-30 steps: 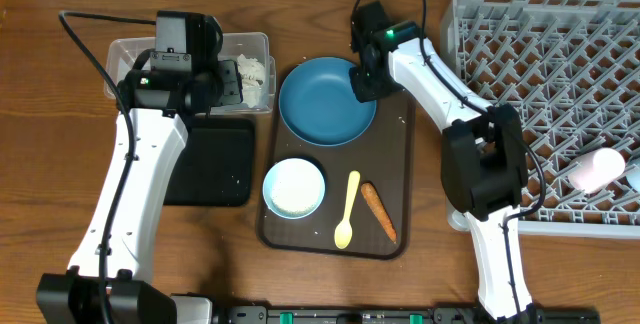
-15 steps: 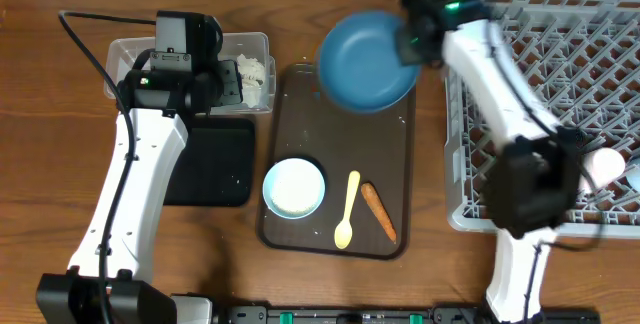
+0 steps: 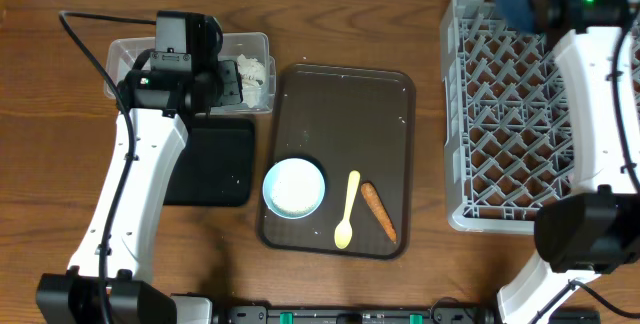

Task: Sort waste into correct bins and load items into the dishwasher rack
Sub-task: 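Carry the blue plate with the right gripper into the dish rack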

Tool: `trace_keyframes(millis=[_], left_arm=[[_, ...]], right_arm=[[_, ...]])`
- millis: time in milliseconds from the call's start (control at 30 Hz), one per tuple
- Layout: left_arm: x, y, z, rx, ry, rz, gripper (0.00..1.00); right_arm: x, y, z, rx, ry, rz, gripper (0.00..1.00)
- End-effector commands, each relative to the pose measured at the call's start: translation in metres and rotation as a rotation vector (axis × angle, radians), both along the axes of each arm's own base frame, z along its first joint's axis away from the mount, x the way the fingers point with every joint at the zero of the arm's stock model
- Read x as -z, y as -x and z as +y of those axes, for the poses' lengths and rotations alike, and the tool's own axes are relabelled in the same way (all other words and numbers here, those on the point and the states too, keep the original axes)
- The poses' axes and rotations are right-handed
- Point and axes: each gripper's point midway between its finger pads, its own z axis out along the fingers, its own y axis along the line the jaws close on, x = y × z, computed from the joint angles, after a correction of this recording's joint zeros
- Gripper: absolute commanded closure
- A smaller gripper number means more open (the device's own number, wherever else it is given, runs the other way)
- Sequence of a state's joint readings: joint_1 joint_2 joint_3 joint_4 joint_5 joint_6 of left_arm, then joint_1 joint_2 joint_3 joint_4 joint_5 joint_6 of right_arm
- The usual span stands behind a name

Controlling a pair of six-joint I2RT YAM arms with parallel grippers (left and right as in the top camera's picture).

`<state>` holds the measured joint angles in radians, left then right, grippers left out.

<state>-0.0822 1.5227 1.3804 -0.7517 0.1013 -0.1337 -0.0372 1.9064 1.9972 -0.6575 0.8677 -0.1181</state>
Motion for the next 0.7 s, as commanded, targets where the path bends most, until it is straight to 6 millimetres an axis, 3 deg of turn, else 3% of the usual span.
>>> trace_keyframes(millis=[0, 233, 433, 667], left_arm=[[-0.002, -0.001, 0.003, -0.004, -0.010, -0.005, 0.60], [-0.002, -0.001, 0.003, -0.004, -0.010, -0.004, 0.59], [-0.002, -0.001, 0.003, -0.004, -0.010, -0.004, 0.59], [-0.002, -0.001, 0.003, -0.007, -0.008, -0.004, 0.60]], right_arm=[[-0.021, 0.033, -0.051, 0.220, 0.104, -0.018, 0.99], [-0.024, 0.062, -0.111, 0.353, 0.107, -0.034, 0.99], [-0.021, 0.082, -0.147, 0.426, 0.109, -0.015, 0.99], [0.006, 0.087, -0.180, 0.463, 0.131, 0.110, 0.99]])
